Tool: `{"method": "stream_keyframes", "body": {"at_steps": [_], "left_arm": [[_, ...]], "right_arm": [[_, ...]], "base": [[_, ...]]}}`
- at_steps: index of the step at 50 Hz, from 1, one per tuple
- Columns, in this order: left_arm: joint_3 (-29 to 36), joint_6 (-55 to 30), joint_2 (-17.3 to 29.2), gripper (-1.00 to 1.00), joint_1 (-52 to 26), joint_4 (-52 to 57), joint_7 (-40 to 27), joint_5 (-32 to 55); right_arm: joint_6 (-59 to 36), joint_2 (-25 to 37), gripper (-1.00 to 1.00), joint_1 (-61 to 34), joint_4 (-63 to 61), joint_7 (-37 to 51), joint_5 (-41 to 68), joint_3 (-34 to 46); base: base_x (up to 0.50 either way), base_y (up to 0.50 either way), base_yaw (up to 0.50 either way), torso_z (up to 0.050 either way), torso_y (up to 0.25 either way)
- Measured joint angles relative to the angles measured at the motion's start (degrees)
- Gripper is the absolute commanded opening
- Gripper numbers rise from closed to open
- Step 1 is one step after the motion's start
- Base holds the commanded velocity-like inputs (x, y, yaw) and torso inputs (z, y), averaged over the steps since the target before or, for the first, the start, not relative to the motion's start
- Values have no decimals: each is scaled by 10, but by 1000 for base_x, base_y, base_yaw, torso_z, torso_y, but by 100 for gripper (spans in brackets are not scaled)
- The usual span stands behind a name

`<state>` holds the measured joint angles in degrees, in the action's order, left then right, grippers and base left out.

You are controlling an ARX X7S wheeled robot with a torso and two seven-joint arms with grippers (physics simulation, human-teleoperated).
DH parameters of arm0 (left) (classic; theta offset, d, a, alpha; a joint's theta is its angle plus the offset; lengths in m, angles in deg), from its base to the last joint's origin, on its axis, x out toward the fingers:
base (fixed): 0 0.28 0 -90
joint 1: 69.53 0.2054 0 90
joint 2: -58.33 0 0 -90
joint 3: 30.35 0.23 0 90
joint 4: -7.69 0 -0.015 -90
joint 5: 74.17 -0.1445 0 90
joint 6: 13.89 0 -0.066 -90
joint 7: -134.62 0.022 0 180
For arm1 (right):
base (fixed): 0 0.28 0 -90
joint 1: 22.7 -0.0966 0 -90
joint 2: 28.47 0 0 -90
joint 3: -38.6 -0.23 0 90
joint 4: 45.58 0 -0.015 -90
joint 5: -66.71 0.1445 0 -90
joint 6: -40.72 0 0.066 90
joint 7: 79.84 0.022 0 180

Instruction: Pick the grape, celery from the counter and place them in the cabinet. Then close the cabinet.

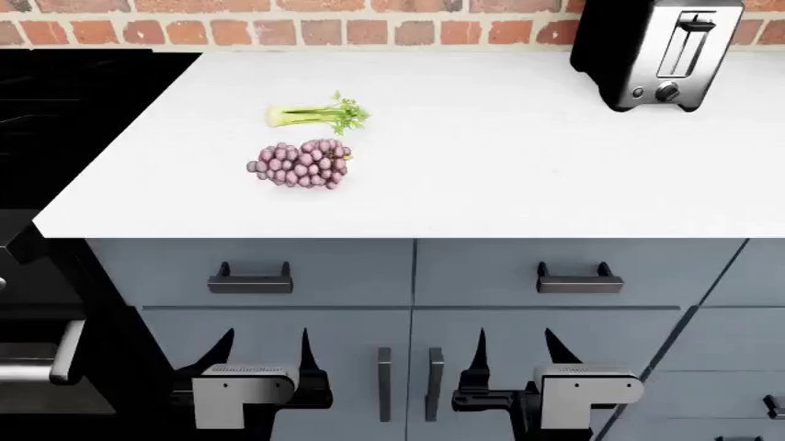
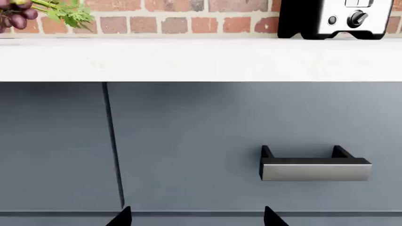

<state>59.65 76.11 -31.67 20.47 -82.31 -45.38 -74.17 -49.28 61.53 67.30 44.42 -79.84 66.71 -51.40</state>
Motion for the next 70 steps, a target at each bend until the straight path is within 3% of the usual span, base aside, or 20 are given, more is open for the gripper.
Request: {"method": "stream_keyframes", "body": {"at_steps": [16,27,40,52,70], "left_arm": [[19,-39,19,100,-7,51,-23,21],[31,-89,48,100,-28,130,-16,47],[26,-226,93,100,-95,239,13,108],[13,-359,141,100,-163,337,22,154],[-8,-482,191,100,-225,433,33,206]], "right_arm": [[-23,21,100,0,-31,22,17,19],[-104,42,100,-15,-114,31,28,31],[-227,76,100,-55,-244,17,68,26],[-314,106,100,-101,-338,-4,119,7],[-430,150,100,-179,-447,-15,182,-24]], "base": [[0,0,0,0,0],[0,0,0,11,7],[0,15,0,50,42],[304,366,0,50,43],[342,395,0,50,43]]}}
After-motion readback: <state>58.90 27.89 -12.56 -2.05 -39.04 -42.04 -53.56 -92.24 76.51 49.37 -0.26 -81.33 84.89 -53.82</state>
